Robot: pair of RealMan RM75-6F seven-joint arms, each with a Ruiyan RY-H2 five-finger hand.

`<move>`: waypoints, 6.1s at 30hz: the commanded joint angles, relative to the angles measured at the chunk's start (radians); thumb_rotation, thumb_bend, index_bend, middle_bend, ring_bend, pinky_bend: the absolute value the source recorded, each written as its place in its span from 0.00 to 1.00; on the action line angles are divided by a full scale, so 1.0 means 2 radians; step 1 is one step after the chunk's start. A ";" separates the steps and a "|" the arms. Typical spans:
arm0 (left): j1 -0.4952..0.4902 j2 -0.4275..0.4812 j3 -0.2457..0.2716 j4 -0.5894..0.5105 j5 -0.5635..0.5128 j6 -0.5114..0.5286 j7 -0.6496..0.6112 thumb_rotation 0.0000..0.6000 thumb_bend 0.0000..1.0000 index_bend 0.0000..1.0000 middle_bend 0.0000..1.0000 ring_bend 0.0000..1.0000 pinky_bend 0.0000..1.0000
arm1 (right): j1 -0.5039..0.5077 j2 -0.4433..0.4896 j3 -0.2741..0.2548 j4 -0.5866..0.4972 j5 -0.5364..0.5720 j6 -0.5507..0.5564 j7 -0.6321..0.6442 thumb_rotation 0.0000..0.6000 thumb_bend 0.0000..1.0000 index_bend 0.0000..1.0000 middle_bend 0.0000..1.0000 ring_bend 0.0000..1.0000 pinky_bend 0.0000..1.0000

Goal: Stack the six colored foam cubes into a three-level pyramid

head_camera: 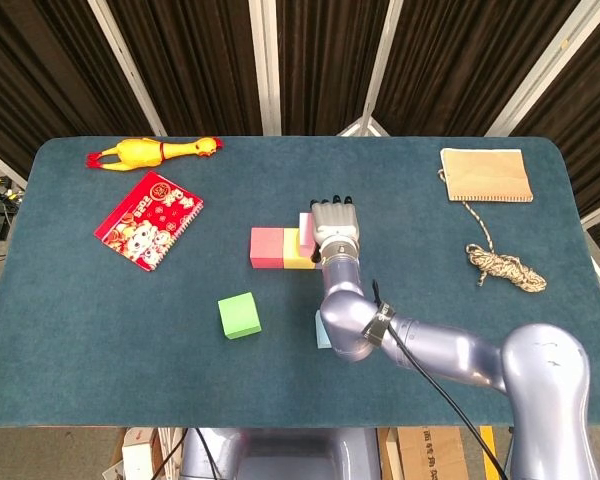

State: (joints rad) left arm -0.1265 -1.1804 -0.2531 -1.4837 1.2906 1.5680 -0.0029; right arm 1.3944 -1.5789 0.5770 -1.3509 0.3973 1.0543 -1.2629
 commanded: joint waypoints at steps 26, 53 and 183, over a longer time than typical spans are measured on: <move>0.002 0.008 0.008 -0.004 0.013 -0.001 -0.010 1.00 0.16 0.13 0.15 0.00 0.00 | -0.146 0.218 0.039 -0.300 -0.136 0.068 0.132 1.00 0.19 0.12 0.14 0.02 0.00; -0.113 0.153 0.003 -0.272 -0.142 -0.229 0.139 1.00 0.05 0.14 0.16 0.00 0.00 | -0.681 0.359 -0.190 -0.315 -0.906 0.177 0.635 1.00 0.19 0.12 0.14 0.02 0.00; -0.388 -0.296 0.008 -0.213 -0.425 0.001 0.490 1.00 0.16 0.22 0.29 0.00 0.00 | -0.683 0.259 -0.241 -0.154 -0.892 0.197 0.645 1.00 0.19 0.13 0.14 0.02 0.00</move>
State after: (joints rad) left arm -0.9043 -1.7699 -0.2389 -1.9078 0.4375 1.5665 0.9747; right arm 0.0287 -1.0619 0.0955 -1.6594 -1.3869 1.4491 0.0262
